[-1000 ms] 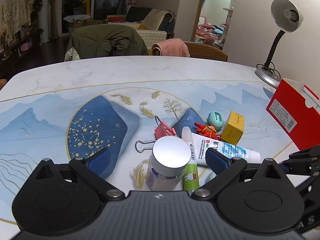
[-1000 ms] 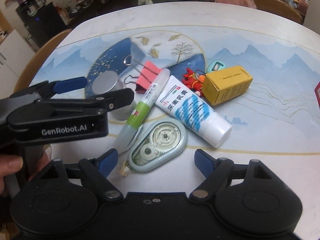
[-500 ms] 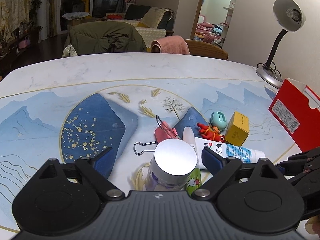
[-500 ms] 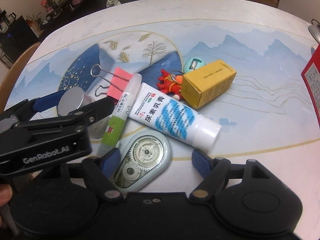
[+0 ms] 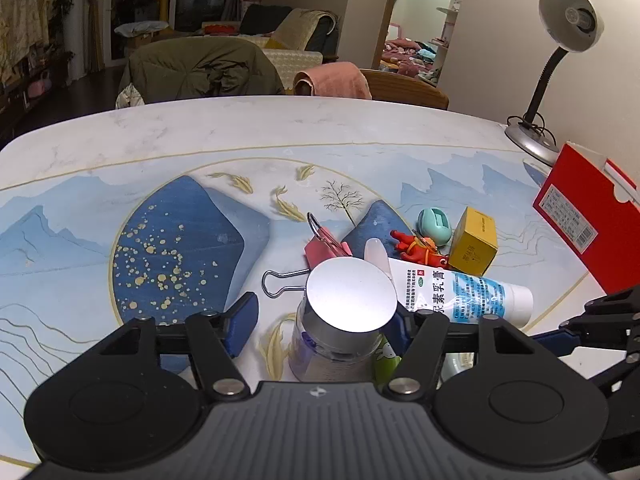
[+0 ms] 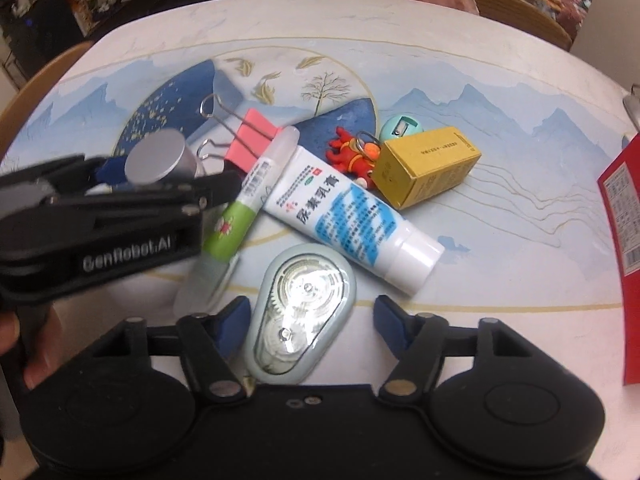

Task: Organize rigid objects
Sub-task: 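Grasp the silver-lidded jar with the left tool while the right tool grasps the correction tape, then carry the jar and correction tape with both tools into the shoebox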

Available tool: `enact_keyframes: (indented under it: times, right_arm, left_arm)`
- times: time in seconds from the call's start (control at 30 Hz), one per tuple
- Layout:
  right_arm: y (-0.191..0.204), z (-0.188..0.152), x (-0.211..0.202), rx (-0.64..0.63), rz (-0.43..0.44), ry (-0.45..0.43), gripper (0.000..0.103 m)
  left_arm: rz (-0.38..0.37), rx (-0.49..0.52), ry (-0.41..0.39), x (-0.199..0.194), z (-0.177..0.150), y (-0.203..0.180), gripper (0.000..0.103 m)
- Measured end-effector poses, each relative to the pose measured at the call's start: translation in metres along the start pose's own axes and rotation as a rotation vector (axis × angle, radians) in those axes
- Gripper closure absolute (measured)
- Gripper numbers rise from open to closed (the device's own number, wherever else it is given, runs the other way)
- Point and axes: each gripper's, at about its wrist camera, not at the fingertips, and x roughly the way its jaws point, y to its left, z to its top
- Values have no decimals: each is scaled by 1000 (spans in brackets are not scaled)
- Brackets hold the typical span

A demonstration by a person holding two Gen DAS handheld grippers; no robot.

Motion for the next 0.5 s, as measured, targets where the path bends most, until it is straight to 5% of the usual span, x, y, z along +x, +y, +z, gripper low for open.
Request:
enact_keyframes:
  times: [0.17,0.5]
  right_arm:
    - [1,-7,-5,-32,3,-3,54]
    - [-17,-20,-28,-10,62,-42,56]
  left_arm:
    - [-19,12,6,-3,-2,-1,60]
    - [-12,-13,16,-24,2,-5,61]
